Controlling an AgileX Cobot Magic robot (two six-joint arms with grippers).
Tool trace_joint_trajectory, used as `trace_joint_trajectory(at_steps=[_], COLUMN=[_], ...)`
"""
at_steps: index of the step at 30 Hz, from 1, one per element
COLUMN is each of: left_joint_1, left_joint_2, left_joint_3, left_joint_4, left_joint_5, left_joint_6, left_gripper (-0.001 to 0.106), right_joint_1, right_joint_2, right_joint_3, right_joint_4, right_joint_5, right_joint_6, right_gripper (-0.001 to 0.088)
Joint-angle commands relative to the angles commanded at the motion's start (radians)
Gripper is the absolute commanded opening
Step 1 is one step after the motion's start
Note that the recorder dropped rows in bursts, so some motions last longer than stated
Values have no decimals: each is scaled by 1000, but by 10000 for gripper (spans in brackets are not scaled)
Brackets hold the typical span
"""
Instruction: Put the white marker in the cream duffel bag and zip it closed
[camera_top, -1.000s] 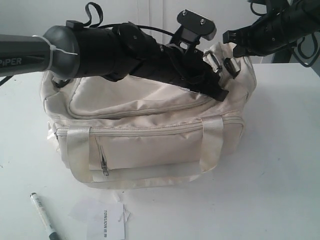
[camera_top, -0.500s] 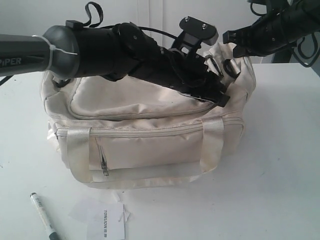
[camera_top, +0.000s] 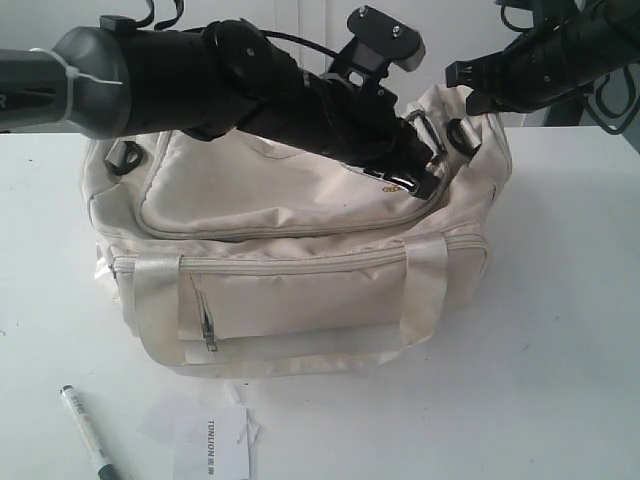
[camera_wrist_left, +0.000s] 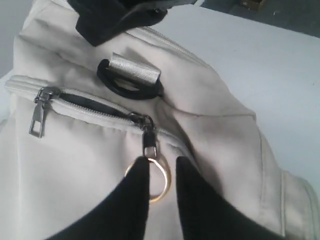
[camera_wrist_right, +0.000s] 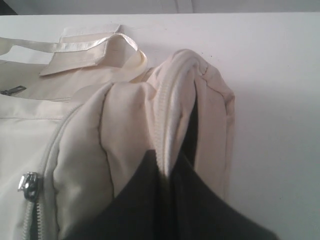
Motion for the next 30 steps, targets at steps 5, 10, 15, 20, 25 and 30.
trace_joint_trajectory(at_steps=[5, 10, 15, 20, 25, 30], left_joint_1=[2, 2, -15, -28, -28, -28], left_joint_2=[19, 34, 57, 80, 104, 120], left_joint_3=[0, 0, 0, 0, 0, 0], left_joint_4=[131, 131, 131, 131, 127, 127], left_joint_5=[3, -43, -50, -92, -193, -184], left_joint_6=[148, 233, 349, 364, 358, 354], left_gripper=[547, 548, 548, 630, 629, 328], right_joint_1=[0, 0, 0, 0, 0, 0], right_joint_2=[0, 0, 0, 0, 0, 0], right_joint_3=[0, 0, 0, 0, 0, 0], right_joint_4=[0, 0, 0, 0, 0, 0], right_joint_5=[0, 0, 0, 0, 0, 0], right_joint_6=[0, 0, 0, 0, 0, 0], right_gripper=[0, 0, 0, 0, 0, 0])
